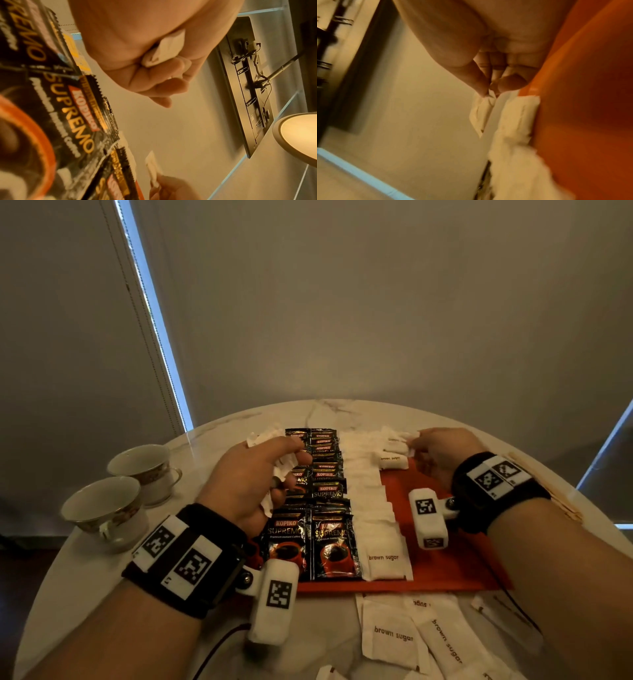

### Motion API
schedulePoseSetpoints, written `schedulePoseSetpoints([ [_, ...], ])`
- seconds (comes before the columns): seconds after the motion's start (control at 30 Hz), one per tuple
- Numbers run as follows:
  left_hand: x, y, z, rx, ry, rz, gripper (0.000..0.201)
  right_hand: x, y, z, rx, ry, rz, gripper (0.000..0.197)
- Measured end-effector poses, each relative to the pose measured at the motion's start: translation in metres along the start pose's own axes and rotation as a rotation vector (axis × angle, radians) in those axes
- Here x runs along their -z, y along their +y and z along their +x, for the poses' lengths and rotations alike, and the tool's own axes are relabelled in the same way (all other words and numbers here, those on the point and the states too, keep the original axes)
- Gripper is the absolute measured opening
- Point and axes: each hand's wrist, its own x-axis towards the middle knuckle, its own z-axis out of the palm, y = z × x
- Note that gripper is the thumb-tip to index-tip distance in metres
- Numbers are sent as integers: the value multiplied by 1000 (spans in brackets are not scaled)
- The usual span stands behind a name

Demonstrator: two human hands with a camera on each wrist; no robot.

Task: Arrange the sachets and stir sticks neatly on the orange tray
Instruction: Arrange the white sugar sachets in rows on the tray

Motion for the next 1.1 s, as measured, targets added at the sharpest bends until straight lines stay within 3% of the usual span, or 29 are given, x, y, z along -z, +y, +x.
schedulePoseSetpoints([
  [0.17,0,-2,0,-3,3,21,6,7,9,20,-159,56,-309,14],
  [0.33,2,-1,2,-1,11,20,6,2,6,19,-192,28,-361,11],
  [0.53,2,-1,3,2,8,28,6,4,12,26,-98,40,-145,34],
  [0.6,2,-1,2,12,7,22,7,0,9,18,-94,43,-72,24],
  [0.67,1,-1,1,27,-1,15,8,-4,6,11,-147,0,-67,15],
  [0.8,-2,0,-4,73,-65,-25,16,-8,7,5,-177,-67,-105,22],
  [0.93,-2,2,-9,58,-150,49,11,-13,0,-11,-101,-79,-22,18],
  [1.0,-3,1,-9,42,-179,71,13,-19,-5,-28,-16,-154,43,19],
  [1.1,-2,-2,-7,40,-177,63,19,-30,-13,-61,79,-389,49,32],
])
